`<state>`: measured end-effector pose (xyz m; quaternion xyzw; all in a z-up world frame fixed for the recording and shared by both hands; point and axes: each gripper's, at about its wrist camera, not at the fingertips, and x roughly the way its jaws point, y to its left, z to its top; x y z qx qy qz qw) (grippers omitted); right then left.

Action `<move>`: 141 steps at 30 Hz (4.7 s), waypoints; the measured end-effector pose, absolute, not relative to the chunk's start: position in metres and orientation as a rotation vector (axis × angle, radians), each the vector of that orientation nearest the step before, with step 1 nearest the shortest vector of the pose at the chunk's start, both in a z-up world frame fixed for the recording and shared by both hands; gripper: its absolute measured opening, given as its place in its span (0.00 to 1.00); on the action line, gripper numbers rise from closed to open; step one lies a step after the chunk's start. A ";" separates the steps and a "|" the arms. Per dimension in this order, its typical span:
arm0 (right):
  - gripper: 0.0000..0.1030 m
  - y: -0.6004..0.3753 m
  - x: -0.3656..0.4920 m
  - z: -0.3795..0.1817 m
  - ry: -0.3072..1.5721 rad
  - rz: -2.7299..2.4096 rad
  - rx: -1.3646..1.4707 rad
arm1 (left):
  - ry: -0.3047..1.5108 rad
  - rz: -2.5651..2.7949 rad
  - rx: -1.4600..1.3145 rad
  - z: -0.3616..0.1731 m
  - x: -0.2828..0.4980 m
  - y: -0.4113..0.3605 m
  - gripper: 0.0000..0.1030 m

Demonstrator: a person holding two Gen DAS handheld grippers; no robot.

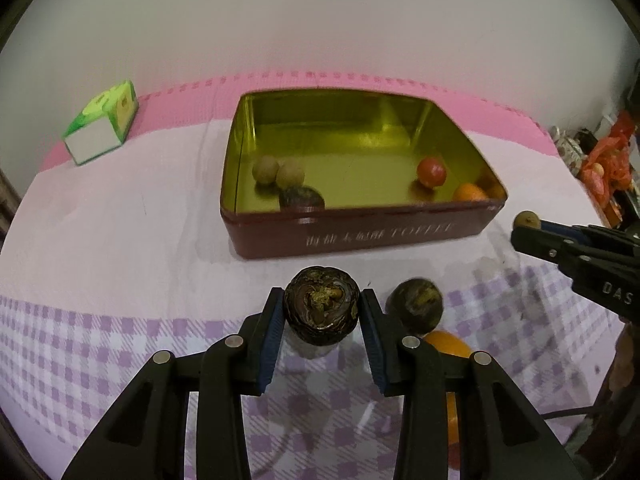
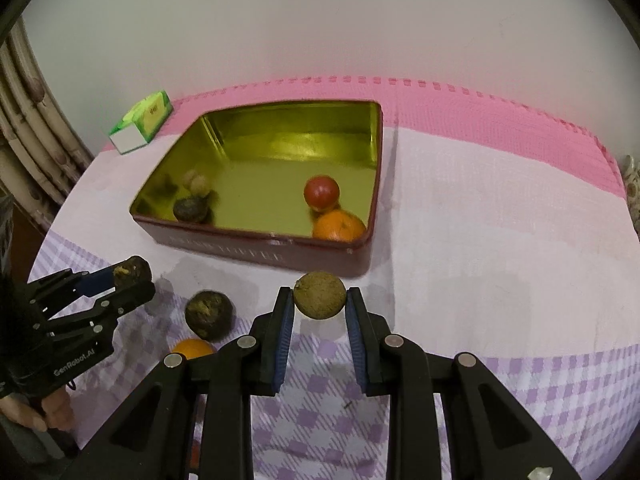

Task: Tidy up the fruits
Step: 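Carry the dried fruit toward the tin while the right gripper grasps a small green fruit, then lower both held fruits into the tin and open both grippers, then withdraw both grippers from the tin toward the remaining fruits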

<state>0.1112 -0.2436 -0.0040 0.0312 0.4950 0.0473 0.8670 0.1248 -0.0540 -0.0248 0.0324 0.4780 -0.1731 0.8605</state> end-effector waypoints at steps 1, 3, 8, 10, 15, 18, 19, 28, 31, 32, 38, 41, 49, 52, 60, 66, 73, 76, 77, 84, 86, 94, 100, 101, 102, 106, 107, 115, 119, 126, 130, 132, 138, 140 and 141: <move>0.24 -0.241 0.114 -0.003 1.033 0.101 0.061 | 0.992 -0.367 0.067 -0.020 0.126 -0.054 0.37; 0.24 -0.238 0.121 0.000 1.024 0.106 0.052 | 0.973 -0.366 0.067 -0.012 0.129 -0.055 0.37; 0.24 -0.237 0.135 0.000 1.020 0.115 0.050 | 0.929 -0.352 0.077 0.004 0.147 -0.054 0.37; 0.24 -0.238 0.141 0.000 1.022 0.116 0.050 | 0.926 -0.340 0.082 0.007 0.158 -0.053 0.37; 0.24 -0.239 0.158 -0.003 1.033 0.117 0.041 | 0.941 -0.317 0.090 0.004 0.182 -0.054 0.37; 0.24 -0.238 0.167 -0.006 1.038 0.116 0.023 | 0.959 -0.307 0.095 -0.002 0.192 -0.055 0.37; 0.24 -0.238 0.169 -0.007 1.042 0.115 0.024 | 0.964 -0.306 0.094 -0.003 0.194 -0.055 0.37; 0.24 -0.241 0.185 -0.020 1.075 0.113 0.027 | 1.002 -0.303 0.110 -0.019 0.215 -0.062 0.37; 0.24 -0.242 0.189 -0.022 1.083 0.112 0.024 | 1.015 -0.297 0.111 -0.025 0.220 -0.063 0.37; 0.24 -0.243 0.191 -0.024 1.086 0.114 0.025 | 1.019 -0.295 0.111 -0.027 0.221 -0.063 0.37; 0.24 -0.241 0.196 -0.030 1.098 0.115 0.022 | 1.023 -0.287 0.123 -0.035 0.225 -0.065 0.37; 0.24 -0.240 0.198 -0.030 1.100 0.123 0.019 | 1.023 -0.289 0.134 -0.037 0.227 -0.067 0.37; 0.24 -0.238 0.199 -0.031 1.101 0.121 0.014 | 1.036 -0.286 0.134 -0.043 0.228 -0.068 0.38; 0.24 -0.238 0.200 -0.031 1.101 0.121 0.015 | 1.034 -0.285 0.134 -0.043 0.228 -0.068 0.38; 0.29 -0.239 0.198 -0.028 1.092 0.119 0.018 | 1.031 -0.281 0.140 -0.044 0.227 -0.070 0.38; 0.29 -0.237 0.197 -0.024 1.080 0.118 0.016 | 1.028 -0.279 0.140 -0.042 0.225 -0.069 0.39; 0.29 -0.234 0.187 -0.013 1.059 0.126 0.022 | 1.009 -0.283 0.140 -0.034 0.214 -0.066 0.40; 0.29 -0.231 0.181 -0.008 1.049 0.133 0.024 | 0.990 -0.278 0.144 -0.026 0.207 -0.065 0.41; 0.30 -0.230 0.178 -0.006 1.045 0.135 0.024 | 0.983 -0.282 0.143 -0.023 0.203 -0.064 0.41; 0.32 -0.227 0.153 -0.001 1.037 0.146 0.036 | 0.957 -0.283 0.130 -0.007 0.177 -0.060 0.41; 0.32 -0.226 0.145 -0.001 1.039 0.146 0.037 | 0.955 -0.285 0.132 -0.006 0.171 -0.058 0.41; 0.32 -0.226 0.108 -0.011 1.066 0.144 0.052 | 0.980 -0.268 0.123 -0.016 0.135 -0.041 0.41; 0.32 -0.222 0.079 -0.016 1.094 0.153 0.060 | 1.006 -0.256 0.120 -0.026 0.105 -0.028 0.41; 0.32 -0.221 0.073 -0.016 1.098 0.156 0.054 | 1.012 -0.254 0.120 -0.029 0.099 -0.026 0.41; 0.32 -0.219 0.066 -0.016 1.103 0.161 0.051 | 1.016 -0.251 0.122 -0.030 0.094 -0.025 0.41; 0.32 -0.210 0.041 -0.015 1.114 0.180 0.038 | 1.023 -0.244 0.126 -0.032 0.074 -0.020 0.41; 0.32 -0.207 0.035 -0.015 1.116 0.186 0.040 | 1.025 -0.242 0.127 -0.032 0.069 -0.018 0.41; 0.32 -0.189 -0.002 -0.015 1.123 0.218 0.037 | 1.007 -0.222 0.107 -0.024 0.032 -0.005 0.41; 0.32 -0.179 -0.011 -0.017 1.128 0.230 0.021 | 0.998 -0.193 0.079 -0.019 0.026 0.007 0.41; 0.32 -0.165 -0.016 -0.024 1.155 0.250 -0.001 | 1.015 -0.168 0.059 -0.023 0.025 0.018 0.41; 0.32 -0.159 -0.013 -0.031 1.175 0.263 -0.014 | 1.025 -0.175 0.071 -0.027 0.026 0.015 0.41; 0.32 -0.157 -0.011 -0.034 1.185 0.266 -0.015 | 1.030 -0.176 0.077 -0.029 0.027 0.014 0.41; 0.32 -0.155 -0.008 -0.044 1.212 0.264 -0.018 | 1.049 -0.179 0.077 -0.034 0.028 0.011 0.41; 0.32 -0.153 -0.006 -0.046 1.216 0.258 -0.027 | 1.055 -0.179 0.074 -0.035 0.028 0.011 0.41; 0.32 -0.153 -0.006 -0.047 1.218 0.254 -0.032 | 1.056 -0.179 0.073 -0.036 0.028 0.011 0.41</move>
